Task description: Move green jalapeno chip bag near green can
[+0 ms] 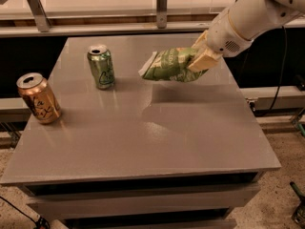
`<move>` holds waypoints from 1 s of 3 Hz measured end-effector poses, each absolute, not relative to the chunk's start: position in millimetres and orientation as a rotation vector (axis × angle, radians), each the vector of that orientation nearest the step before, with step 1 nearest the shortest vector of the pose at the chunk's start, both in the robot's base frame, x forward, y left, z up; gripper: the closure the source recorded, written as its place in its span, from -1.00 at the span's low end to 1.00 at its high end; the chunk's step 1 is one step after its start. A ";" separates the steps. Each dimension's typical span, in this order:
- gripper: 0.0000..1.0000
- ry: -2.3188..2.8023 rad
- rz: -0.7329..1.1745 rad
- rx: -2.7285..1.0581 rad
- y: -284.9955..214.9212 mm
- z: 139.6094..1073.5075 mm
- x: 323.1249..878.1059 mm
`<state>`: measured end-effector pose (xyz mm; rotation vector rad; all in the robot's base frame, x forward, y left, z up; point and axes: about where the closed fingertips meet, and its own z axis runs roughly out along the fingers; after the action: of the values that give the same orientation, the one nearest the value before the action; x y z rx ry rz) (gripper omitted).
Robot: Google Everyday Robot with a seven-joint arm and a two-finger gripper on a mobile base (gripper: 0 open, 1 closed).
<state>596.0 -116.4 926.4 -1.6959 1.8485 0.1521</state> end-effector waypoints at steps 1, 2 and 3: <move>1.00 1.785 0.151 -1.738 -87.0 929.5 596.2; 0.65 1.746 0.148 -1.758 -56.7 926.7 593.5; 0.19 1.728 0.166 -1.752 -30.8 920.4 590.5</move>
Offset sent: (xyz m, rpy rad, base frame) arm -0.0044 0.0943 -0.0052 0.0091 -0.0704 0.1058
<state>590.5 -30.8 920.4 -1.7519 1.7281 0.1665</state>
